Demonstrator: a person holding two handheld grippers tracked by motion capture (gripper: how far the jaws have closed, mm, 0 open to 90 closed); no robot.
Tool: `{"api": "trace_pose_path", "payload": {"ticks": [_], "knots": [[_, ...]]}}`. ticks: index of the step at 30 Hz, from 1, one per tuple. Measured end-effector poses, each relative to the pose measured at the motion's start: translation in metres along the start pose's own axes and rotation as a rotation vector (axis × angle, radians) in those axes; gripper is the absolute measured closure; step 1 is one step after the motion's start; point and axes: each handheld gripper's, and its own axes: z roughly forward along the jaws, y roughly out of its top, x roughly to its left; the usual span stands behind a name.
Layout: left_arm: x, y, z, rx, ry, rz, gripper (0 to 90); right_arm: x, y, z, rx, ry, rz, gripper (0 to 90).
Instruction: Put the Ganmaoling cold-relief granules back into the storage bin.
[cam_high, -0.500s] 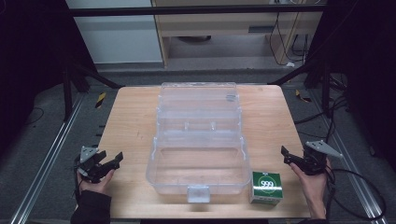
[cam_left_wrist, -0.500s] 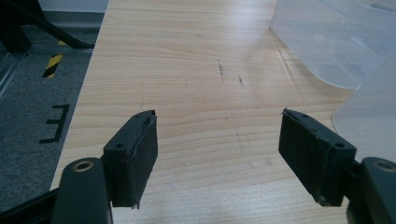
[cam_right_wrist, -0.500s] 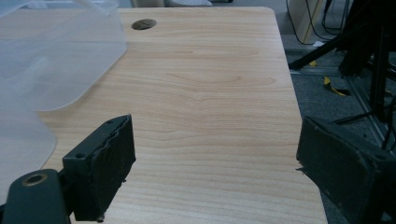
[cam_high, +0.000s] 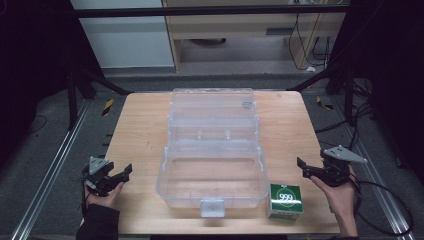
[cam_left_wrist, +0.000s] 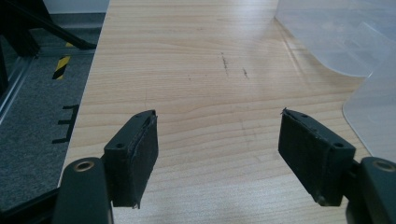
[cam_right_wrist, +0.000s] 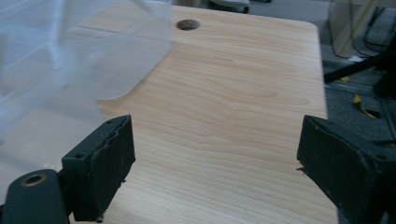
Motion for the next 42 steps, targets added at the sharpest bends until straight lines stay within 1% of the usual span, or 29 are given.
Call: {"api": "trace_pose_path", "payload": {"ticks": [1, 3, 4, 6, 7, 10, 13, 15, 16, 17, 19, 20, 21, 24, 26, 27, 28, 29, 31, 33, 34, 35, 38, 39, 40, 41, 42], "knots": [[-0.001, 0.0, 0.001, 0.006, -0.003, 0.003, 27.8, 0.003, 0.002, 0.0, 0.01, 0.021, -0.018, 11.1], [-0.002, 0.0, 0.001, 0.01, -0.005, 0.007, 27.8, 0.007, 0.006, -0.001, 0.023, 0.04, -0.055, 10.9], [-0.002, 0.0, 0.001, 0.01, -0.005, 0.007, 27.8, 0.007, 0.006, -0.001, 0.023, 0.04, -0.055, 10.9], [-0.003, -0.001, 0.002, 0.016, -0.006, 0.012, 27.8, 0.013, 0.011, -0.002, 0.047, 0.07, -0.102, 10.0], [-0.005, -0.001, 0.003, 0.022, -0.01, 0.018, 27.8, 0.018, 0.015, -0.003, 0.062, 0.092, -0.134, 9.8], [-0.006, -0.001, 0.003, 0.025, -0.012, 0.023, 27.8, 0.025, 0.021, -0.006, 0.076, 0.121, -0.17, 8.6], [-0.007, -0.002, 0.005, 0.036, -0.013, 0.03, 27.7, 0.03, 0.029, -0.01, 0.082, 0.138, -0.204, 8.0], [-0.008, -0.002, 0.005, 0.038, -0.015, 0.031, 27.7, 0.03, 0.031, -0.011, 0.082, 0.142, -0.208, 7.7], [-0.008, -0.002, 0.006, 0.041, -0.017, 0.032, 27.7, 0.032, 0.036, -0.014, 0.078, 0.15, -0.219, 7.1], [-0.008, -0.002, 0.006, 0.041, -0.017, 0.032, 27.7, 0.032, 0.036, -0.014, 0.078, 0.15, -0.219, 7.1], [-0.009, -0.002, 0.006, 0.043, -0.017, 0.035, 27.7, 0.033, 0.042, -0.017, 0.085, 0.155, -0.242, 6.1], [-0.009, -0.002, 0.007, 0.045, -0.021, 0.033, 27.7, 0.033, 0.042, -0.017, 0.085, 0.155, -0.242, 6.1], [-0.009, -0.003, 0.007, 0.048, -0.021, 0.035, 27.7, 0.034, 0.046, -0.02, 0.093, 0.158, -0.273, 5.9], [-0.01, -0.003, 0.008, 0.053, -0.023, 0.04, 27.7, 0.036, 0.052, -0.024, 0.105, 0.171, -0.295, 5.4], [-0.01, -0.003, 0.008, 0.054, -0.024, 0.041, 27.7, 0.038, 0.055, -0.026, 0.111, 0.189, -0.318, 5.1], [-0.01, -0.003, 0.008, 0.055, -0.024, 0.042, 27.7, 0.038, 0.055, -0.026, 0.111, 0.189, -0.318, 5.1], [-0.011, -0.003, 0.008, 0.056, -0.025, 0.042, 27.7, 0.04, 0.058, -0.03, 0.129, 0.21, -0.343, 4.7], [-0.011, -0.003, 0.008, 0.056, -0.025, 0.042, 27.7, 0.041, 0.059, -0.031, 0.131, 0.217, -0.356, 4.7], [-0.011, -0.003, 0.008, 0.057, -0.025, 0.043, 27.8, 0.045, 0.061, -0.033, 0.155, 0.232, -0.388, 4.1], [-0.011, -0.003, 0.009, 0.059, -0.026, 0.045, 27.8, 0.048, 0.061, -0.036, 0.176, 0.242, -0.43, 4.0], [-0.011, -0.003, 0.009, 0.059, -0.026, 0.045, 27.8, 0.048, 0.061, -0.036, 0.176, 0.242, -0.43, 4.0], [-0.011, -0.004, 0.009, 0.063, -0.025, 0.048, 27.8, 0.052, 0.06, -0.037, 0.196, 0.26, -0.456, 3.9], [-0.012, -0.004, 0.01, 0.064, -0.028, 0.049, 27.9, 0.056, 0.057, -0.037, 0.237, 0.287, -0.495, 3.6], [-0.012, -0.004, 0.01, 0.064, -0.028, 0.049, 27.9, 0.056, 0.057, -0.037, 0.237, 0.287, -0.495, 3.6], [-0.012, -0.004, 0.01, 0.064, -0.027, 0.051, 27.9, 0.057, 0.057, -0.037, 0.249, 0.291, -0.502, 3.6], [-0.012, -0.004, 0.01, 0.065, -0.028, 0.052, 27.9, 0.06, 0.054, -0.036, 0.272, 0.31, -0.525, 3.5], [-0.012, -0.004, 0.01, 0.065, -0.028, 0.052, 27.9, 0.06, 0.054, -0.036, 0.272, 0.31, -0.525, 3.5]]}}
